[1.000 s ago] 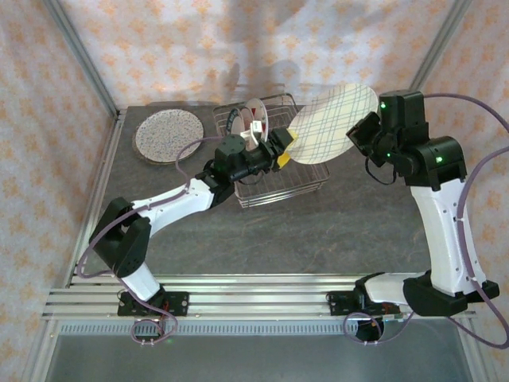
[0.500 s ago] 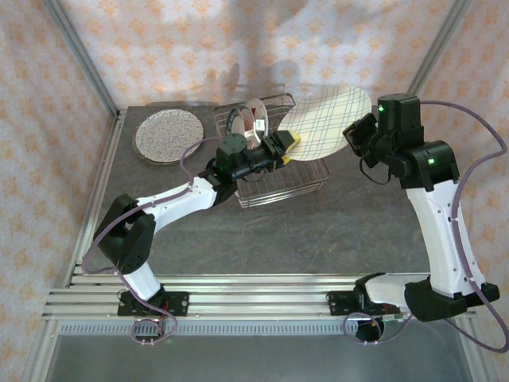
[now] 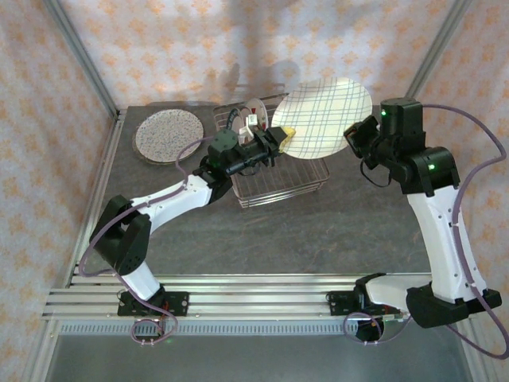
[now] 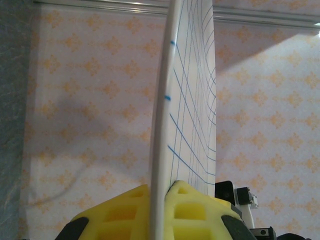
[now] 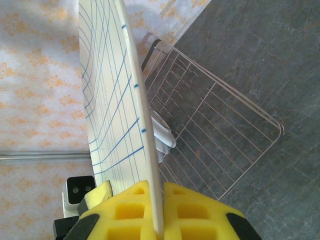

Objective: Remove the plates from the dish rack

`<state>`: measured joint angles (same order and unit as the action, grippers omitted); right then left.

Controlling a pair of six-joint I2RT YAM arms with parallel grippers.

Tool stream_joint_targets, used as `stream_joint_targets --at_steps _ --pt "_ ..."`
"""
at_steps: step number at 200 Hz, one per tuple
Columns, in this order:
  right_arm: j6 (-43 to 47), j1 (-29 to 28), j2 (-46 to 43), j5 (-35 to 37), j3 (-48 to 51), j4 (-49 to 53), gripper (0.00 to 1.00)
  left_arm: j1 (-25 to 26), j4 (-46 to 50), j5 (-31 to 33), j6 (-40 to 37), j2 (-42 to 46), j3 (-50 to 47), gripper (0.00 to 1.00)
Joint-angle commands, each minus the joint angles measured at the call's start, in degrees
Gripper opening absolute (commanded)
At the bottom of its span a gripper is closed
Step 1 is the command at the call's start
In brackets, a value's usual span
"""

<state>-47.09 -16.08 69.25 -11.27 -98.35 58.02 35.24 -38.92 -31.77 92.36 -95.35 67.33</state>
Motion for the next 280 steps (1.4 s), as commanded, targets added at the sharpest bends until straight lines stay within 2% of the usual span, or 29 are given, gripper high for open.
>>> stream_joint_targets --at_steps 1,34,56,119,194,280 --pt "2.0 -0.3 -1.1 1.1 -0.4 -1.5 0.09 0.1 -2.2 -0.7 -6.1 0.6 -0.8 0.00" --pt "4.0 -0.3 -1.1 0.5 -0.4 -1.2 0.33 -0.3 -2.8 -0.6 -5.9 1.3 -0.9 0.00" --pt "5.9 -0.2 -1.1 0.8 -0.6 -0.2 0.44 -0.5 -3.1 -0.5 -5.7 1.9 -1.0 0.00" --pt "14.7 -0.3 -1.8 -1.5 -2.0 1.7 0.63 -1.8 -4.1 -0.2 -4.8 4.1 -1.8 0.00" --pt "27.1 -0.3 -7.4 -4.4 1.5 -1.2 0.68 -4.7 -3.3 -0.4 -3.5 8.2 -2.5 0.00" --pt "39.2 -0.3 -16.8 -9.0 16.5 -23.5 0.68 -11.3 1.4 -1.3 -4.4 14.2 -4.6 0.00"
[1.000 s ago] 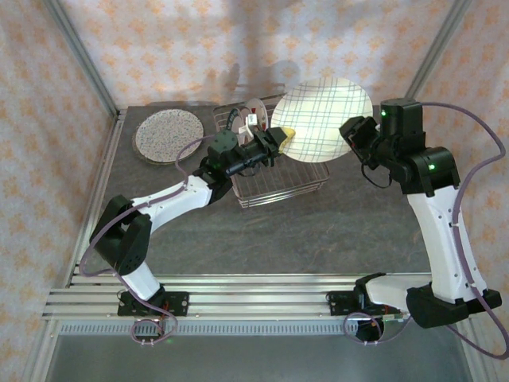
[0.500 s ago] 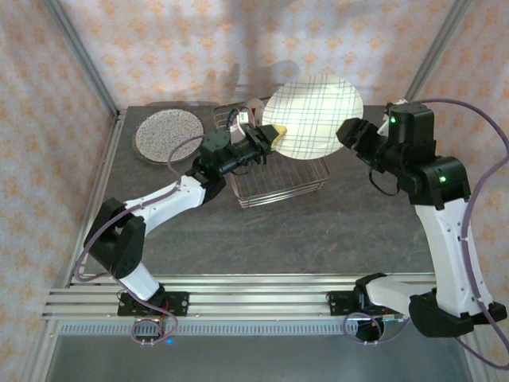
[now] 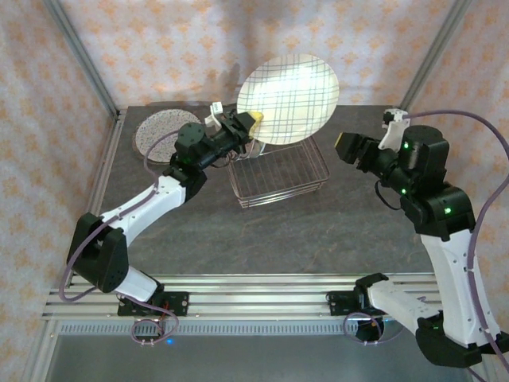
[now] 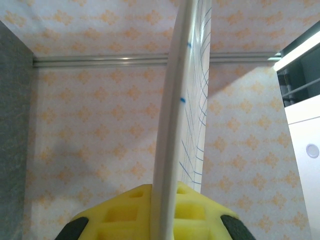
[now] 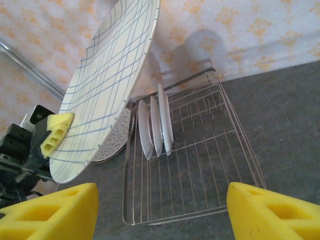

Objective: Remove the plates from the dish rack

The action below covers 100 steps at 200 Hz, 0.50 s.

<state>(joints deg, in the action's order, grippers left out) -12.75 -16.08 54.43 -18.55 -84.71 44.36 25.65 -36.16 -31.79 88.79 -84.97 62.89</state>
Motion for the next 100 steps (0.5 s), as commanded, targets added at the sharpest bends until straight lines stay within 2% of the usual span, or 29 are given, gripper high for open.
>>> stream_joint_targets --at_steps 1,36,100 --pt "5.0 -0.3 -2.0 -1.8 3.0 -10.0 0.68 -1.7 -1.3 -1.3 -0.9 3.9 -0.2 0.00" --pt "9.0 -1.6 -1.7 -4.2 6.4 -16.1 0.69 -5.3 1.9 -1.2 -2.2 6.8 -1.8 0.00" --pt "17.3 -10.1 2.5 -0.1 7.3 -23.4 0.72 -15.2 8.1 -1.6 -5.2 11.6 -4.7 0.00"
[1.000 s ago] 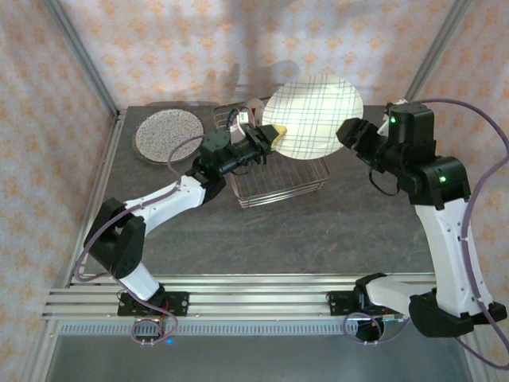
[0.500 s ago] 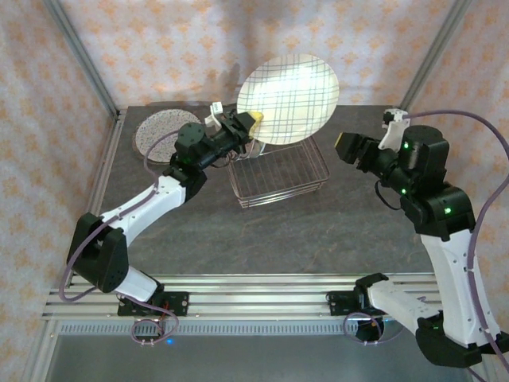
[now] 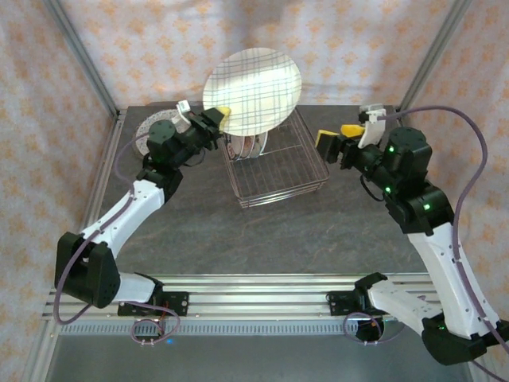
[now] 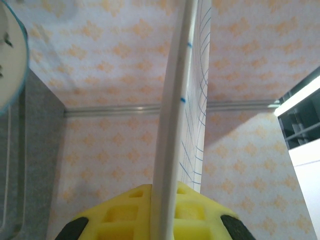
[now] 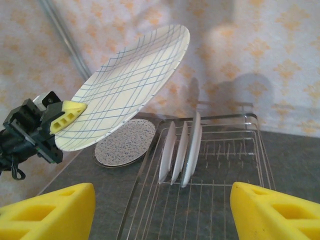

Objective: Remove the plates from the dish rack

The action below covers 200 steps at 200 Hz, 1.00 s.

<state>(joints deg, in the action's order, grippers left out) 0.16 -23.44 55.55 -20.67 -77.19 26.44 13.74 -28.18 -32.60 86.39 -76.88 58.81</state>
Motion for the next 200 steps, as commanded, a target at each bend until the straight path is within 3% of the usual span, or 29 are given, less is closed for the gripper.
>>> stream_joint_targets --at_steps 1,76,200 --pt "4.5 -2.9 1.5 2.1 -0.2 -5.6 0.72 -3.4 0.2 -0.8 -2.9 3.6 -0.7 0.00" --pt "6.8 -9.9 5.0 4.2 0.9 -10.8 0.73 -14.5 5.6 0.9 -7.8 7.4 -5.3 0.00" --pt "4.9 -15.4 10.2 5.9 0.7 -15.6 0.73 -25.2 4.6 8.5 -17.5 4.0 -15.7 0.00"
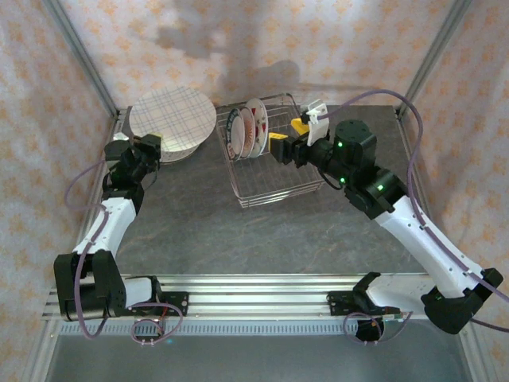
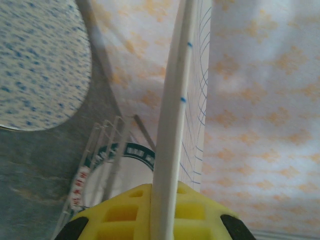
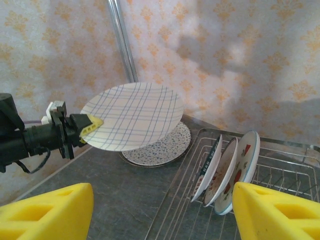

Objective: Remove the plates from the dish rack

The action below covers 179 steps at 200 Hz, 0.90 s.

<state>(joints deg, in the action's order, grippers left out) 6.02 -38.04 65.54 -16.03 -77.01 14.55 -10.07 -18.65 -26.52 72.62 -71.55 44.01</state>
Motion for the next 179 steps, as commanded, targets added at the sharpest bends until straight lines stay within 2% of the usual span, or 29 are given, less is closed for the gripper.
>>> stream_joint_targets --at_steps 1,95,179 --pt "-1.1 -0.8 0.2 1.3 0.6 -3.8 0.73 -1.5 -5.1 2.4 -3.8 -1.5 -0.9 0.00" --pt "-4.0 -1.2 3.4 2.6 0.0 -6.7 0.73 -3.8 -12.9 6.1 -6.7 -12.8 -0.3 0.00" --pt "-4.8 -1.5 4.3 2.9 -0.6 -6.5 0.73 -5.8 -16.8 4.1 -7.4 -23.9 5.1 0.00"
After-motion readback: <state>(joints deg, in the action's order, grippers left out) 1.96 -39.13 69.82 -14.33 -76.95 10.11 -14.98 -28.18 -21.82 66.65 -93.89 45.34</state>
